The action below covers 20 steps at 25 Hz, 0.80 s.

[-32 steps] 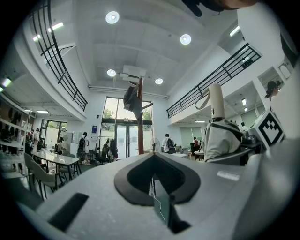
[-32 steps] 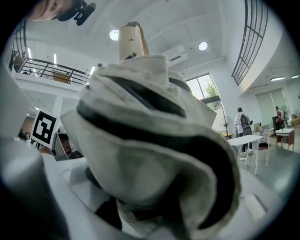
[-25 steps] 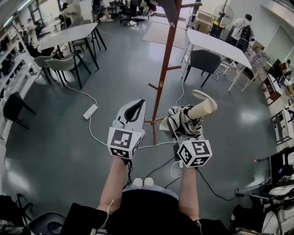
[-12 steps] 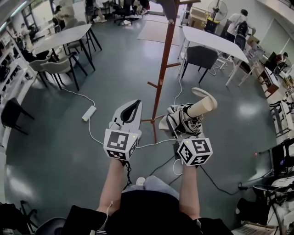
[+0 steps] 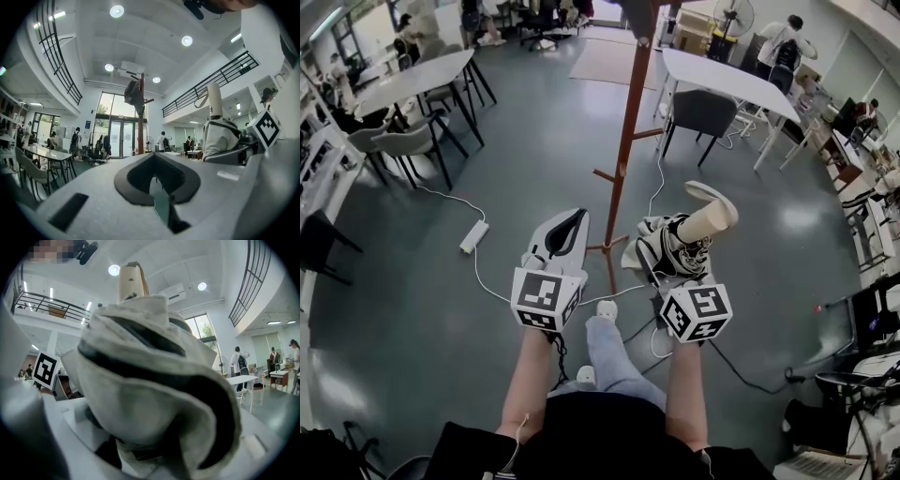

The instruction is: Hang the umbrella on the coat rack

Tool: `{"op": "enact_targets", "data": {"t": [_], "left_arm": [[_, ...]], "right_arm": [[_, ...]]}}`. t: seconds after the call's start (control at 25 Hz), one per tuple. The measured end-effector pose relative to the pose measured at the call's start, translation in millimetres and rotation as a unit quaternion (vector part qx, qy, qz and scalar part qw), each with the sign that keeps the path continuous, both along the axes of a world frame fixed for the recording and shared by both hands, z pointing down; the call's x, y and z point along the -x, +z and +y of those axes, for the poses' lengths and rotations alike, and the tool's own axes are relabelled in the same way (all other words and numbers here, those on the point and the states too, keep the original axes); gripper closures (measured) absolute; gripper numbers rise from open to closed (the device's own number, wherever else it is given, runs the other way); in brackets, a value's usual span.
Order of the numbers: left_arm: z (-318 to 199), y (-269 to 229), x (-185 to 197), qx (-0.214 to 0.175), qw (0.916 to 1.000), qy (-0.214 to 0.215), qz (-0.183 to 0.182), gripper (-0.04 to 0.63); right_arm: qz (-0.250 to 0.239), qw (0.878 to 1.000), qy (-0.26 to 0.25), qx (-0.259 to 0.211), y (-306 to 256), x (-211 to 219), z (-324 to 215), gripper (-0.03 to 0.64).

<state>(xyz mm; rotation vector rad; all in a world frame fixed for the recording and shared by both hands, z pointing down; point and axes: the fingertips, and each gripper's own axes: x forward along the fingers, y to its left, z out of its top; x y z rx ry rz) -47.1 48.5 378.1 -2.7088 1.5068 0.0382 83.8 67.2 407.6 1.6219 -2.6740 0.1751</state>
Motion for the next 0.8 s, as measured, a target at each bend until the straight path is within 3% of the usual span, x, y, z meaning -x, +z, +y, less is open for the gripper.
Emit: {"op": "enact_targets", "data": {"t": [0.8], "left_arm": [[-183.4,-11.7,-19.0,-0.008,0.9999,-0.014,0.002,0.591]], "right_arm": [[0.02,0.996,-0.087,-0.002,-31.8,17.5,-161.9,0.27]]}}
